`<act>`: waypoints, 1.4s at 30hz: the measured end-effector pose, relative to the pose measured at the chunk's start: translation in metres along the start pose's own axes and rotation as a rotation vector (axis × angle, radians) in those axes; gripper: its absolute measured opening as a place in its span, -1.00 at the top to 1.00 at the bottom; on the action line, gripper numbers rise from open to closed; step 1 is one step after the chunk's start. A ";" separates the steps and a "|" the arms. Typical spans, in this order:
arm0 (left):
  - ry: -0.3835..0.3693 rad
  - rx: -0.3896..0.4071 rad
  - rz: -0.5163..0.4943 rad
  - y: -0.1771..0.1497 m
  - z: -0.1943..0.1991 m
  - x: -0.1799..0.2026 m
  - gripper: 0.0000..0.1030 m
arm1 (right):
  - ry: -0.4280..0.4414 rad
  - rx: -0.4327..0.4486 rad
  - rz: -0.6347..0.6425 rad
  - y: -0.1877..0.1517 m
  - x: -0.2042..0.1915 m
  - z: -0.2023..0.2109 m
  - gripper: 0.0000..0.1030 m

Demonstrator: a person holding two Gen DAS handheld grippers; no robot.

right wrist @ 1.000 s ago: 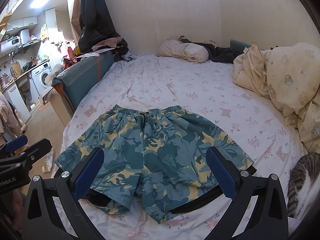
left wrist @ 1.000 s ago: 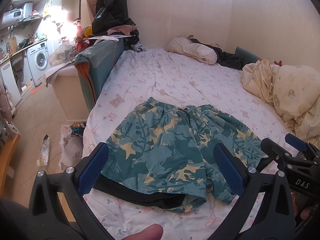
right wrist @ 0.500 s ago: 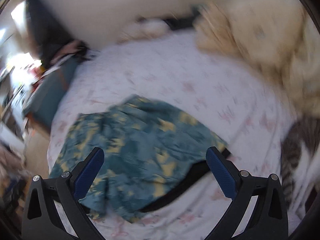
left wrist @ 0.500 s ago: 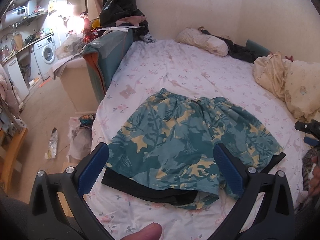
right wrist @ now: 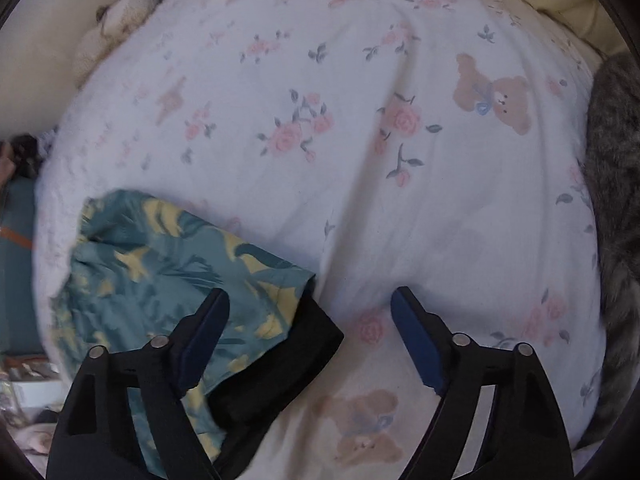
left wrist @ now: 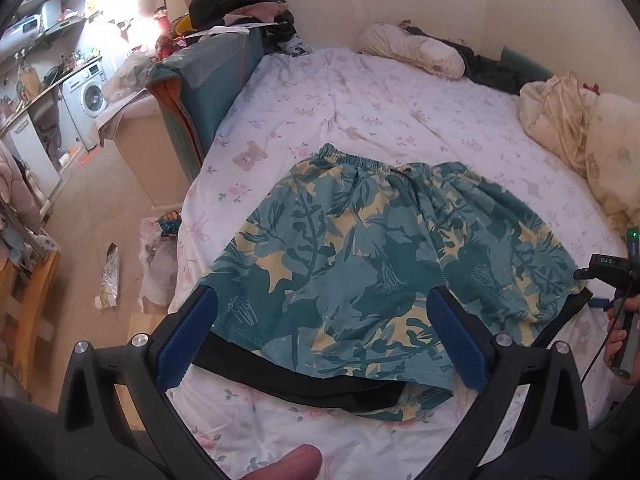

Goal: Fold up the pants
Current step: 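Grasp the shorts' leg hem with the right gripper and lift it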

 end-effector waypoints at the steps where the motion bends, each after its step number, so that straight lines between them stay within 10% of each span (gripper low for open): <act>1: -0.001 -0.006 0.001 0.001 -0.002 0.000 -0.99 | -0.001 0.011 0.017 0.001 -0.004 0.001 -0.30; 3: -0.012 -0.025 0.009 0.001 -0.007 -0.001 -0.99 | 0.030 0.021 0.051 0.001 -0.010 0.003 0.41; 6: -0.055 -0.063 0.016 0.003 -0.015 0.000 -0.99 | 0.073 0.046 0.125 -0.002 -0.025 0.012 0.82; 15: -0.127 -0.124 0.013 0.038 -0.009 -0.002 -0.99 | 0.387 0.294 0.377 -0.036 -0.085 0.097 0.92; 19: -0.120 -0.143 0.008 0.070 -0.017 -0.007 -0.99 | 0.575 0.248 0.585 -0.080 -0.121 0.120 0.93; 27: -0.212 -0.241 0.022 0.118 -0.070 0.032 -0.98 | 0.542 -0.082 0.843 -0.171 -0.144 0.072 0.94; 42: -0.283 -0.593 -0.172 0.131 -0.282 0.216 -0.35 | 0.468 -0.173 0.769 -0.158 -0.138 0.028 0.93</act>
Point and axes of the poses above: each gripper's, at about its wrist camera, not at the fingertips, and z roughly against the way its jaws point, x to its right, y to its top, the point moved 2 cm from there along -z, roughly the way its jaws point, and after that the axes turned 11 degrees about -y, right-handed, at the moved point
